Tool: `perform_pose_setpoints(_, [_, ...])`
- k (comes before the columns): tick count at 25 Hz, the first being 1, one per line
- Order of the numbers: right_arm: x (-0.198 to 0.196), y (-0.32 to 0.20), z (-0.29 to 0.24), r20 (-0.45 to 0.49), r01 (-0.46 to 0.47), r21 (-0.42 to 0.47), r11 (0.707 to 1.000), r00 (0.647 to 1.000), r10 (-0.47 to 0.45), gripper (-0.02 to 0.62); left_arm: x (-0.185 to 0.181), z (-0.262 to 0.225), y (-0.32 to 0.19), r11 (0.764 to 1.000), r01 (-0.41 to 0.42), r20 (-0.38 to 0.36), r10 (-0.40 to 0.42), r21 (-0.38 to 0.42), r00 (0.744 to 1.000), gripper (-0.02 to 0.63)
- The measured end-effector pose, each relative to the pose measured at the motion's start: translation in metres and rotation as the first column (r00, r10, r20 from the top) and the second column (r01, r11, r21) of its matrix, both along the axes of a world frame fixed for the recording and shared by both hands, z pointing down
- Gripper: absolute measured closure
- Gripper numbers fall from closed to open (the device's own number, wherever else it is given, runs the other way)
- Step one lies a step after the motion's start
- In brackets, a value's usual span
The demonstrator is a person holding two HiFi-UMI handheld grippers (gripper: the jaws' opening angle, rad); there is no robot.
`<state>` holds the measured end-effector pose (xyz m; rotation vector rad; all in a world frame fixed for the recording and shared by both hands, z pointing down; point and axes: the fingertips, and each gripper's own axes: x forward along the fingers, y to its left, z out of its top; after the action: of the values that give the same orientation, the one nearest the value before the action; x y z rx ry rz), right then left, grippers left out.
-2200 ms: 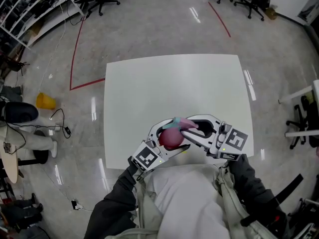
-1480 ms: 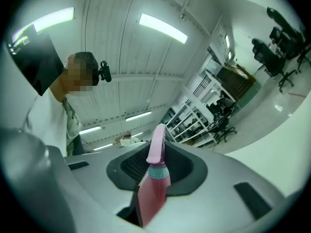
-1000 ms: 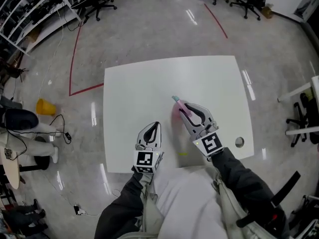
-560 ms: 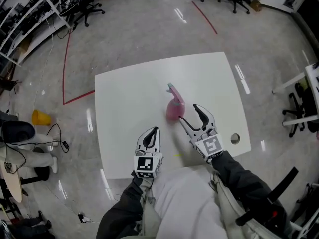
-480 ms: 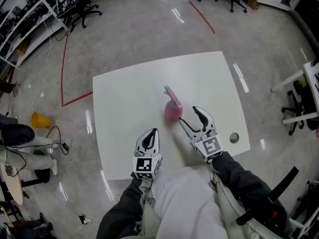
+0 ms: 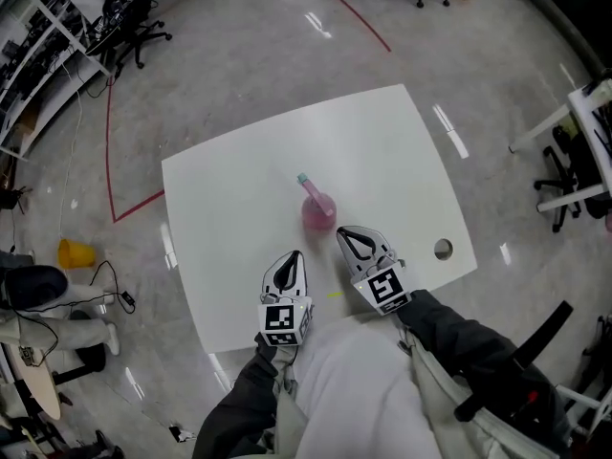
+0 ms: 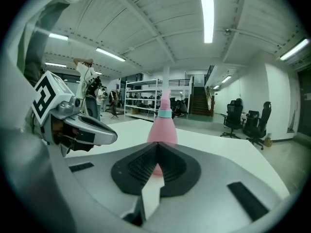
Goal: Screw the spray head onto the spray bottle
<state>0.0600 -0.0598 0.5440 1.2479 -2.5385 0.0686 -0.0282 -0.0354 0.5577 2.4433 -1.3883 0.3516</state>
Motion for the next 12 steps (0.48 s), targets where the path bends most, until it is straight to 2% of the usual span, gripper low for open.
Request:
perform_pose_setpoints(3, [-0.007,0.002,0.003,-0.022,0.023,0.002,1.0,0.999,-0.023,0.6,-0.004,0.004,0.0,1.0,0.007,0.003,-0.007,-0.01,1.0,0.6])
perform_pose_setpoints(12, [0.007,0.009,0.011,-0.057,0.028,-0.022,0.999,0.998,-0.029,0.601,0.017,0.012,0.002,0.999,-0.025,0.002,0.025,-0.029,1.0,0.6])
